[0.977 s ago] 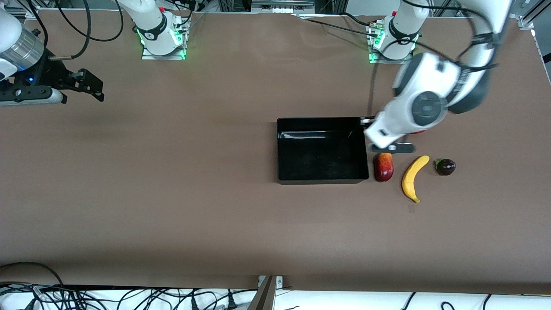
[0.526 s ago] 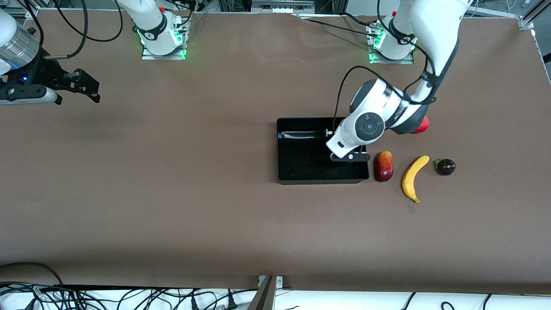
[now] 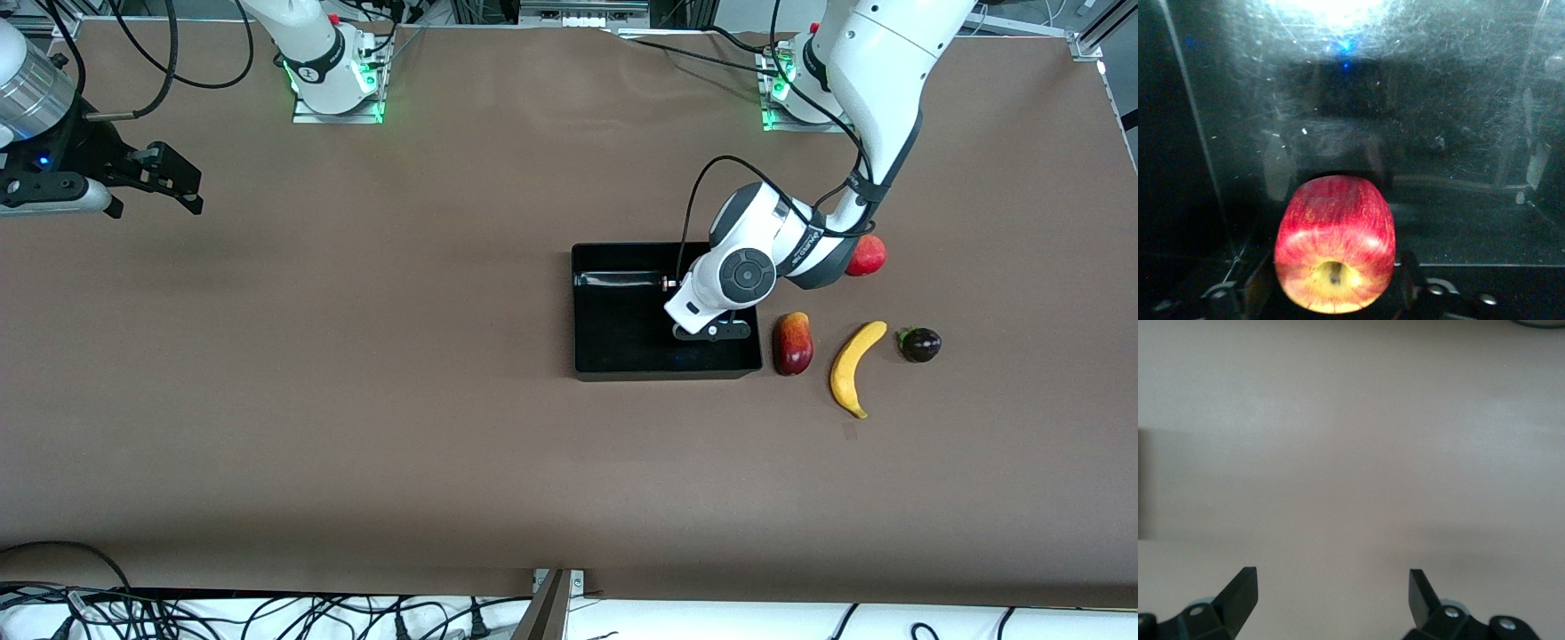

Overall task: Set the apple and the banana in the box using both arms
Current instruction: 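Carry the red apple into the black box and open the left gripper, then move the left gripper down to the yellow banana and grasp it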

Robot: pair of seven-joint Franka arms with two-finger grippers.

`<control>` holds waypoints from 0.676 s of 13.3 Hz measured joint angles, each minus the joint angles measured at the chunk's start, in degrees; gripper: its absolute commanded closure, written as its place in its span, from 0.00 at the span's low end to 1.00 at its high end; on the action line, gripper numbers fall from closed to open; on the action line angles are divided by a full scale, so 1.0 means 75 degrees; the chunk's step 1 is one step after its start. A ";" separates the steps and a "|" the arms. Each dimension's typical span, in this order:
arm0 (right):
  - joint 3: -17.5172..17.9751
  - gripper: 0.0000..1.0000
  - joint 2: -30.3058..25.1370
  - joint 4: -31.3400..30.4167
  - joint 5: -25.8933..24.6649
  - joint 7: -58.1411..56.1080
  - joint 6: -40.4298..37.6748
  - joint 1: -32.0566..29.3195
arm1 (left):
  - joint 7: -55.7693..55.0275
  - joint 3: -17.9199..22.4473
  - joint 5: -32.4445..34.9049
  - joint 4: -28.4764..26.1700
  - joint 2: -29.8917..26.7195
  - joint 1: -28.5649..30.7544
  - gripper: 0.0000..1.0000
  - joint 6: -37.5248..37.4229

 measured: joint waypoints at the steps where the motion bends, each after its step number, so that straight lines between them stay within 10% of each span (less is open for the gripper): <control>1: 0.0007 0.00 0.0006 0.0013 0.0000 0.0000 0.0022 0.0000 | -0.0017 0.0035 0.0000 0.0210 -0.0080 0.0016 0.00 -0.0465; 9: 0.0029 0.00 0.0031 0.0037 0.0001 -0.0002 0.0109 -0.0002 | 0.2631 0.0498 0.1267 0.1879 -0.0442 0.1513 0.00 -0.2834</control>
